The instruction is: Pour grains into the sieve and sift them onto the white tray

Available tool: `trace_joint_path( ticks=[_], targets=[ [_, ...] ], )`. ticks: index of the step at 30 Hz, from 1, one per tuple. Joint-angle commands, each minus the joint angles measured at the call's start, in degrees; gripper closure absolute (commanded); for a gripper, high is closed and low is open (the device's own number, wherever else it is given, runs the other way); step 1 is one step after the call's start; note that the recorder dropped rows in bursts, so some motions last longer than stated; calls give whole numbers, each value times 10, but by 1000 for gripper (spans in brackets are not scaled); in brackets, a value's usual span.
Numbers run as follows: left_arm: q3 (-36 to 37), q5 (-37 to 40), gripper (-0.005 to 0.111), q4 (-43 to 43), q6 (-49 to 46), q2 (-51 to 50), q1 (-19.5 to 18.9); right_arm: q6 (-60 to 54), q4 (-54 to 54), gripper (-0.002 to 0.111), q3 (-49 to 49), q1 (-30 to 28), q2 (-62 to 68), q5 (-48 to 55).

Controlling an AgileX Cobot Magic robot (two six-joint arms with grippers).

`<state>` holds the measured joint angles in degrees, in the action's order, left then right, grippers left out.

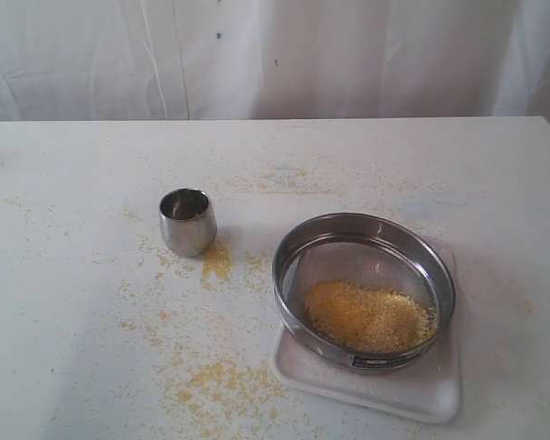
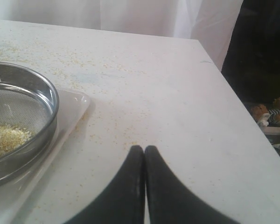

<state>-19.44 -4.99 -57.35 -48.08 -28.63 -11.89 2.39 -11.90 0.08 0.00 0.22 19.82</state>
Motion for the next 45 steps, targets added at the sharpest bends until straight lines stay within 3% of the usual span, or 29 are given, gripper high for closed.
trace_joint_path(
  ticks=[1,3,8,14,22,28,31,33,39,45],
  targets=[
    [37,0,107,425,481,65,0,-2,-3,108,-1,0,-2,-1],
    [43,34,107,444,491,94,0,-2,-3,108,-1,0,-2,-1],
    [60,-1,107,446,481,169,0,-2,-3,108,-1,0,-2,-1],
    [61,32,107,446,425,267,0,-2,-3,108,-1,0,-2,-1],
    [61,97,107,447,382,286,0,-2,-3,108,-1,0,-2,-1],
    [61,255,107,447,378,286,0,-2,-3,108,-1,0,-2,-1],
    [61,296,107,421,414,286,0,-2,-3,108,-1,0,-2,-1],
    [68,284,107,429,432,286,0,-2,-3,108,-1,0,-2,-1],
    [136,138,107,547,454,286,0,-2,-3,108,-1,0,-2,-1],
    [194,149,107,547,470,286,-1,-2,-3,108,-1,0,-2,-1]
  ],
)
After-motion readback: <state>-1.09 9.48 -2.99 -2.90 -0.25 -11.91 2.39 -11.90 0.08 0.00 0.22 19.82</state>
